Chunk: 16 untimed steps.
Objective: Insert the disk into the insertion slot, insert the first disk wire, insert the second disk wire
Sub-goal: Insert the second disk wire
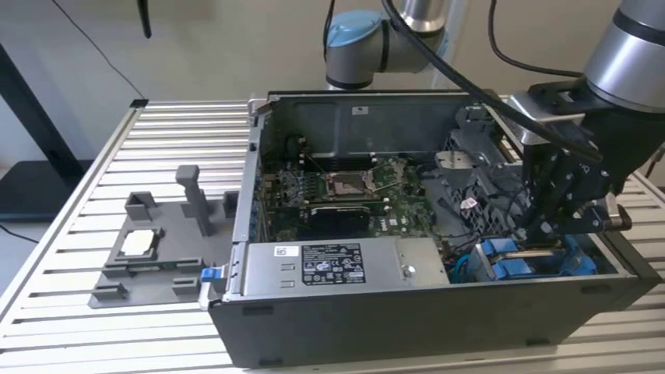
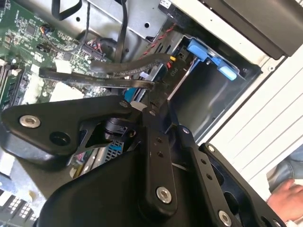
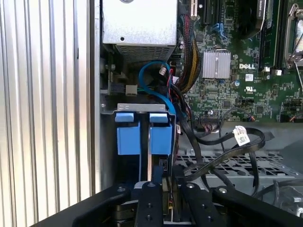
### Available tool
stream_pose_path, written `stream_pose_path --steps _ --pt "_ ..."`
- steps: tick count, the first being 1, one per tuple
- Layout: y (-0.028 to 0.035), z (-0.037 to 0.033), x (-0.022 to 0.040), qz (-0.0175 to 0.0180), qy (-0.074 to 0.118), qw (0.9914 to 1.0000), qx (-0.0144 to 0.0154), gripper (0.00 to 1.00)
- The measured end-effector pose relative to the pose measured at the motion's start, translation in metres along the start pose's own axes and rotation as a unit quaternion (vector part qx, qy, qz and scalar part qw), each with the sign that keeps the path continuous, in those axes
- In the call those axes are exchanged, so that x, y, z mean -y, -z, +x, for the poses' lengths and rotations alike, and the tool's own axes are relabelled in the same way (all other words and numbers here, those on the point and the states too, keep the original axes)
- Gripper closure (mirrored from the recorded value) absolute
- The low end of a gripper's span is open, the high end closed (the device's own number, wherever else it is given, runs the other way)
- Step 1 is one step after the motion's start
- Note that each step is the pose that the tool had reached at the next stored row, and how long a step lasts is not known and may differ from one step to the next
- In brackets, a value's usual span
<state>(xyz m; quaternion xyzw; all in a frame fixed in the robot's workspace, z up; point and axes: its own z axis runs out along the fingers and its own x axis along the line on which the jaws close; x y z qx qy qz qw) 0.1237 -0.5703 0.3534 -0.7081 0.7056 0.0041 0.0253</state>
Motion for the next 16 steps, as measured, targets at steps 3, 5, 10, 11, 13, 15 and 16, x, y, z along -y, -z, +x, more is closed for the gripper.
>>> stream_pose_path --steps 3,5,10,11,13,15,16 --pt "0.0052 -0.0002 0.0002 0.0000 0.000 1.00000 -0.0003 0.76" --pt "0.0074 -0.0003 0.0002 0.0000 0.000 1.00000 -0.0006 0.76" --pt "0.0127 -0.0005 0.0004 0.0000 0.000 1.00000 -0.0009 0.76" --pt "0.0132 -0.0005 0.0004 0.0000 0.000 1.00000 -0.0009 0.76" --pt "0.0133 -0.0006 0.0004 0.0001 0.000 1.00000 -0.0009 0.76" --pt "0.0133 -0.0006 0.0004 0.0001 0.000 1.00000 -0.0009 0.76" --pt "0.0133 -0.0006 0.0004 0.0001 0.000 1.00000 -0.0009 0.76"
